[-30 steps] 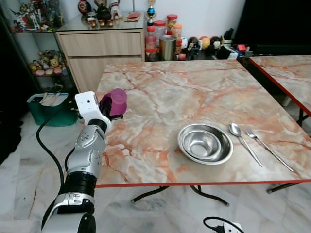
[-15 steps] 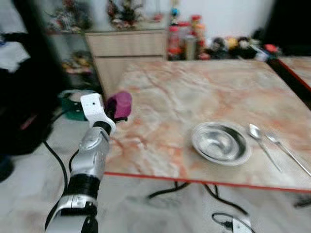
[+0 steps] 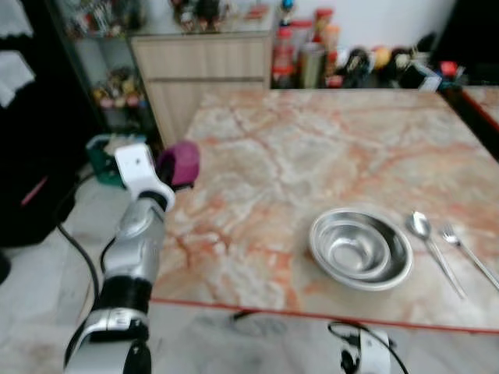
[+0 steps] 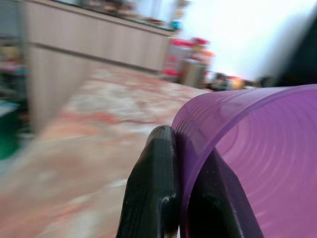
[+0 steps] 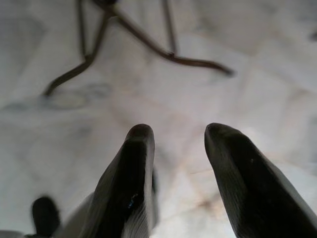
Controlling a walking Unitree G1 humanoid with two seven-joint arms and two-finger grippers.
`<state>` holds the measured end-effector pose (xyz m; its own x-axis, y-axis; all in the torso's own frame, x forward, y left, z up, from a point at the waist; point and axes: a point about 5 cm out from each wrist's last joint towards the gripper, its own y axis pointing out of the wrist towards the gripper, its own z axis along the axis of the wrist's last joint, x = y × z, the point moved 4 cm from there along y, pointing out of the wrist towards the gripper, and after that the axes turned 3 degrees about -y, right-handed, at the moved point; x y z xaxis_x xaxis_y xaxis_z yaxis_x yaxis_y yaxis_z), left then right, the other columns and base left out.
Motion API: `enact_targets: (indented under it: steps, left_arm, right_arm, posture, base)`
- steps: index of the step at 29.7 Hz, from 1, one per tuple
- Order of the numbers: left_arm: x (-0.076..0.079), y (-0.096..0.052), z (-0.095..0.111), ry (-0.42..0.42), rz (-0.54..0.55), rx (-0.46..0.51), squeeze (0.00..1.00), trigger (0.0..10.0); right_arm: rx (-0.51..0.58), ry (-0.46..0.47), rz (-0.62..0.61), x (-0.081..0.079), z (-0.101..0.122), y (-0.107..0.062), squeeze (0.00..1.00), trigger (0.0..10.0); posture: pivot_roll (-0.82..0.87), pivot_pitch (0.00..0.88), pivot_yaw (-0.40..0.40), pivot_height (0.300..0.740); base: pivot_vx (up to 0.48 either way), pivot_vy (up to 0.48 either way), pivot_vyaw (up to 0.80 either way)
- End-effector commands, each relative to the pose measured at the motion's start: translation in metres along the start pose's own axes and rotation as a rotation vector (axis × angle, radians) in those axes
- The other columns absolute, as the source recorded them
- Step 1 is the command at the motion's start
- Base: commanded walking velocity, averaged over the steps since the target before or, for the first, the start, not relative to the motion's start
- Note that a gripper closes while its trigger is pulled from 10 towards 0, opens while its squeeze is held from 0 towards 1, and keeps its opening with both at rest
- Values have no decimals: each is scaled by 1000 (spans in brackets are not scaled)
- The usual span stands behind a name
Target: Setting the table
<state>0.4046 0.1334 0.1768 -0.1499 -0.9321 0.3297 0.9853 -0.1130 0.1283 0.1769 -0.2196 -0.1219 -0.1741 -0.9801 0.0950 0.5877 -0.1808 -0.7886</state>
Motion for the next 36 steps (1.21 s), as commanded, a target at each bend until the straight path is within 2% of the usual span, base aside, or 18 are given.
enact_targets:
  steps: [1,12,17,19,23,24,26,28,30,33,34,36]
  left_arm:
    - [-15,-1,12,22,30,29,0,10000]
    - [-12,-1,8,31,1,1,0,10000]
    - [-8,5,-5,125,-34,-170,0,10000]
    - [-8,6,-6,137,-36,-182,0,10000]
    - [5,15,-7,230,-128,-290,0,10000]
    - [14,16,-9,258,-197,-342,0,10000]
    - [24,16,-12,265,-278,-393,0,10000]
    - [27,18,-16,271,-296,-432,0,10000]
    - [32,15,-26,322,-353,-499,0,10000]
    - [40,7,-45,448,-476,-612,0,10000]
    - [49,2,-51,504,-575,-657,0,10000]
    - [52,0,-52,525,-616,-666,0,10000]
  right_arm:
    - [17,7,20,-12,7,2,0,10000]
    - [7,6,37,-21,5,1,0,10000]
    - [7,2,43,-23,7,2,0,10000]
    - [6,2,43,-23,7,2,0,10000]
    - [7,5,49,-26,8,2,0,10000]
    - [7,7,51,-28,8,2,0,10000]
    - [6,10,54,-29,8,2,0,10000]
    - [3,12,56,-31,8,2,0,10000]
    - [1,14,59,-33,7,2,0,10000]
    - [-1,29,61,-36,7,2,0,10000]
    - [0,38,61,-37,7,1,0,10000]
    - [-1,38,61,-37,7,1,0,10000]
  posture:
    - [-40,17,14,740]
    - [-39,13,12,740]
    - [-31,15,16,740]
    - [-30,14,18,740]
    - [-28,10,26,740]
    - [-25,8,31,740]
    - [-21,6,36,740]
    - [-18,2,41,740]
    - [-19,0,50,740]
    - [-29,0,67,740]
    - [-28,0,73,740]
    - [-28,0,75,740]
  base:
    - [0,0,0]
    - [0,0,0]
    - [0,0,0]
    - [0,0,0]
    - [0,0,0]
    - [0,0,0]
    - [0,0,0]
    - [0,0,0]
    - [0,0,0]
    - [0,0,0]
    - [0,0,0]
    - [0,0,0]
